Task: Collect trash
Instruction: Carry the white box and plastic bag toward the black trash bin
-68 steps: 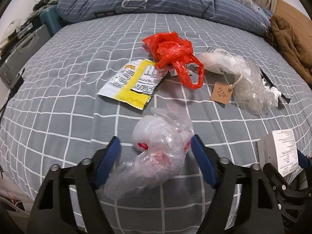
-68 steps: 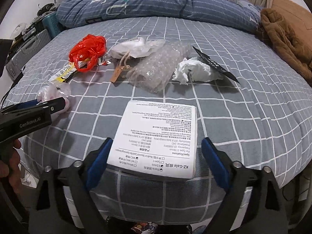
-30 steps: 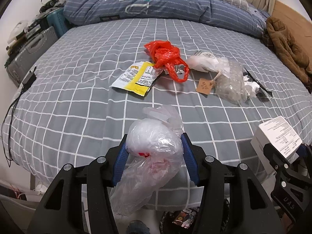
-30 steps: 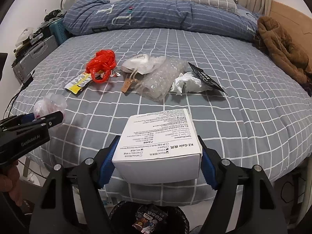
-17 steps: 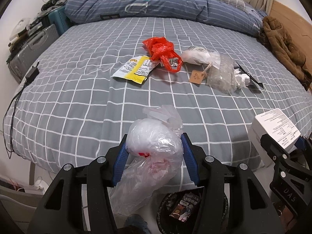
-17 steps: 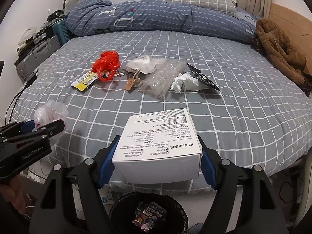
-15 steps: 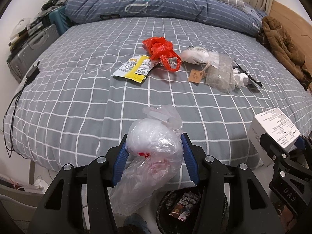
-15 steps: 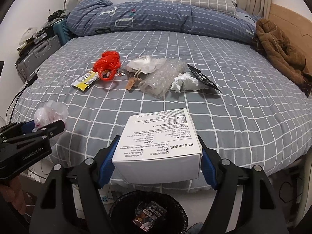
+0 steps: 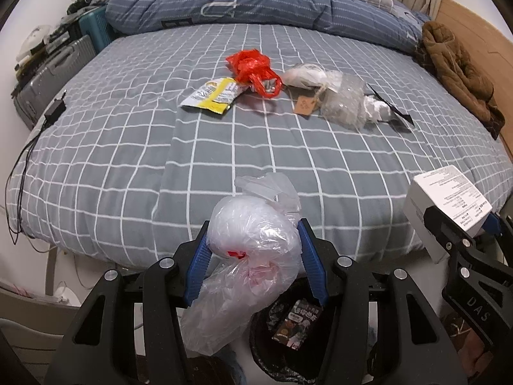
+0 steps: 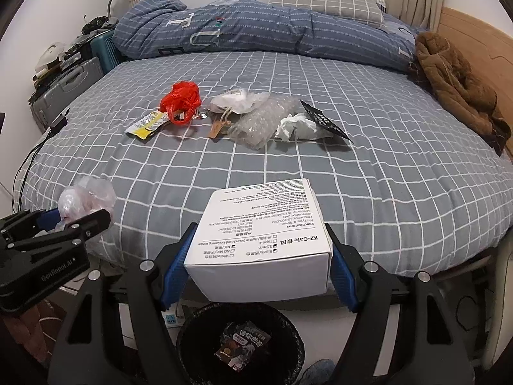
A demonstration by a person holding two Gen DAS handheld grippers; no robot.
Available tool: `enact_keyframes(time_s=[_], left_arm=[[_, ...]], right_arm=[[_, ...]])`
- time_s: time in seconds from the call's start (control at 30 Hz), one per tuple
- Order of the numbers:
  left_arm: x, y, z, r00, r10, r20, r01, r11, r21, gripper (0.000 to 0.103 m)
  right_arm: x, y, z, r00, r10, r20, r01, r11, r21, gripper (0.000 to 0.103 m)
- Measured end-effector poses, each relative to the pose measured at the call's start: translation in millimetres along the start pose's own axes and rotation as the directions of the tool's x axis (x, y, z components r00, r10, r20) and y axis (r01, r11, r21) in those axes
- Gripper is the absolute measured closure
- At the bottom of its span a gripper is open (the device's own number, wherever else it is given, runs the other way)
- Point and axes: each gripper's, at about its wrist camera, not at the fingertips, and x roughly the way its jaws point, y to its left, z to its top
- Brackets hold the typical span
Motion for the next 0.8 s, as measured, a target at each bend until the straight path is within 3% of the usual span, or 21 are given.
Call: enact_keyframes(time_s=[0.8], left_arm=[[3,-8,-65,0.996,-0.017,-0.084,0.016,1.0,-0.009,0.051]], right_arm=[[-13,-2,-58,0.998,0.005,-0.069,-0.004,1.0,0.01,0.032]])
